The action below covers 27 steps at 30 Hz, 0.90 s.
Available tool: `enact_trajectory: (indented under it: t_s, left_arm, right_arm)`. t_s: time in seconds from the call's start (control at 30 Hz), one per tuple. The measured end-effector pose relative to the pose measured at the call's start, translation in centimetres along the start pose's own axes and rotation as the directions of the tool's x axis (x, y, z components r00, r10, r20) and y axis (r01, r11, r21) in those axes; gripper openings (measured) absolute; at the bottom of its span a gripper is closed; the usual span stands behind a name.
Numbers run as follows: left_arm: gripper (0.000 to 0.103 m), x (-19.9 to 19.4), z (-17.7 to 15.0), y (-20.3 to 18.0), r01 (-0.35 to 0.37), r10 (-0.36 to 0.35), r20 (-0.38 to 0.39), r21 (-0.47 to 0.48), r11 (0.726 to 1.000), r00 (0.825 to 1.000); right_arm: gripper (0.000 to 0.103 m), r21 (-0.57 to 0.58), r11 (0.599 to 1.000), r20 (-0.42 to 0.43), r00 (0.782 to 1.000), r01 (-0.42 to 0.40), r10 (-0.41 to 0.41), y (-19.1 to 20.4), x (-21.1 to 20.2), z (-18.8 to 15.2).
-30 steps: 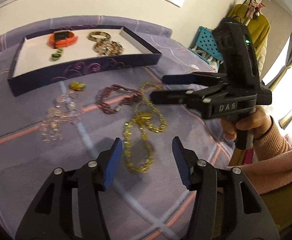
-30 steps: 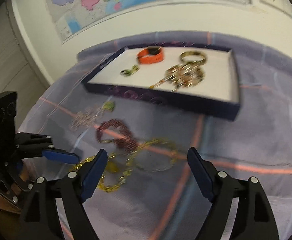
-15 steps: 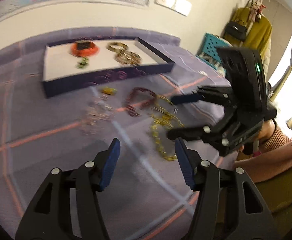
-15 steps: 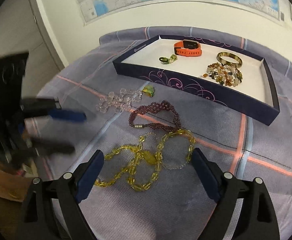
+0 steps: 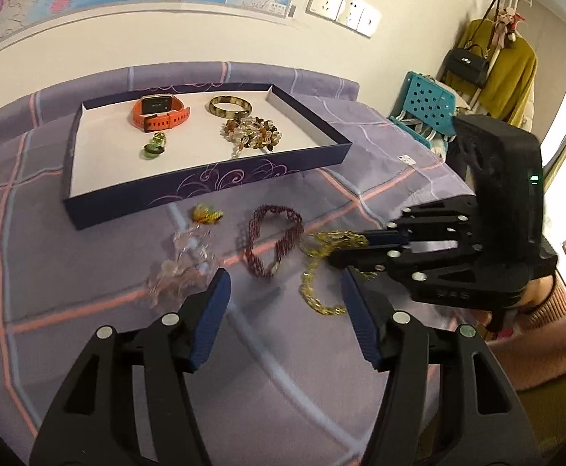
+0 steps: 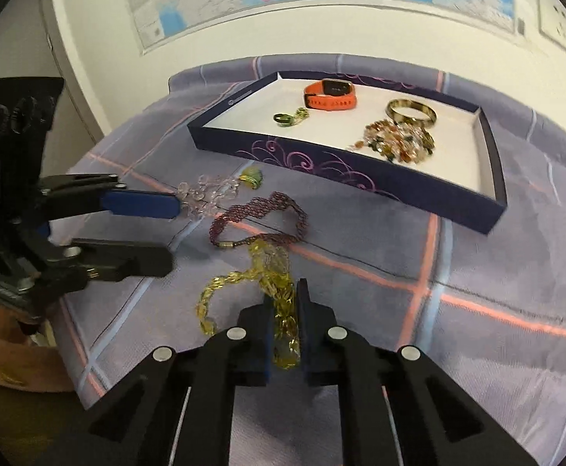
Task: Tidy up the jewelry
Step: 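Grasp the yellow bead necklace with the right tool, then grasp the dark-red bead necklace with the left tool while the right tool lifts the yellow necklace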
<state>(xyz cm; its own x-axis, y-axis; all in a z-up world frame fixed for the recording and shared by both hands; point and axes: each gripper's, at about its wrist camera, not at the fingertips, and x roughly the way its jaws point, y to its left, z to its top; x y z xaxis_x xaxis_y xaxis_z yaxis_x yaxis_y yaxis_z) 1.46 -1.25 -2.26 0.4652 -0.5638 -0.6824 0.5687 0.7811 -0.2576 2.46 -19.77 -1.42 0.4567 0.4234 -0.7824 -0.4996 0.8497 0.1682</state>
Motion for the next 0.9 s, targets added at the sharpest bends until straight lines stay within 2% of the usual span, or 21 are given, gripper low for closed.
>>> enact_trajectory:
  t_s: [0.33, 0.43, 0.5, 0.53, 0.57, 0.6, 0.73, 0.9]
  left_arm:
    - [0.054, 4.0, 1.6, -0.7, -0.072, 0.076, -0.087, 0.048, 0.996, 0.993]
    - [0.040, 4.6, 2.0, -1.1, -0.109, 0.116, -0.098, 0.072, 0.991, 0.988]
    - [0.027, 4.9, 2.1, -1.3, -0.144, 0.154, -0.103, 0.095, 0.985, 0.983]
    - [0.022, 4.9, 2.2, -1.4, -0.153, 0.164, -0.105, 0.104, 0.983, 0.981]
    - [0.012, 4.9, 2.2, -1.4, -0.155, 0.166, -0.109, 0.107, 0.982, 0.980]
    - [0.009, 4.8, 2.2, -1.5, -0.146, 0.158, -0.112, 0.106, 0.984, 0.981]
    - [0.006, 4.6, 2.0, -1.7, -0.144, 0.154, -0.106, 0.103, 0.984, 0.982]
    - [0.003, 3.2, 2.5, -1.6, -0.098, 0.103, -0.069, 0.068, 0.993, 0.992]
  right_arm:
    - [0.008, 0.108, 0.993, 0.072, 0.997, -0.043, 0.036, -2.8, -2.4, 0.0]
    - [0.008, 0.116, 0.992, 0.095, 0.995, -0.050, 0.039, -3.2, -3.0, 0.3]
    - [0.008, 0.119, 0.991, 0.108, 0.993, -0.062, 0.049, -3.4, -3.4, 0.6]
    - [0.008, 0.118, 0.991, 0.116, 0.992, -0.060, 0.046, -3.4, -3.6, 0.7]
    - [0.008, 0.117, 0.991, 0.125, 0.991, -0.062, 0.047, -3.3, -3.8, 0.8]
    - [0.008, 0.116, 0.991, 0.135, 0.989, -0.073, 0.057, -3.4, -4.0, 1.1]
    - [0.008, 0.108, 0.991, 0.172, 0.983, -0.077, 0.057, -3.4, -4.9, 2.0]
    - [0.008, 0.091, 0.992, 0.231, 0.971, -0.083, 0.060, -3.3, -6.6, 3.4]
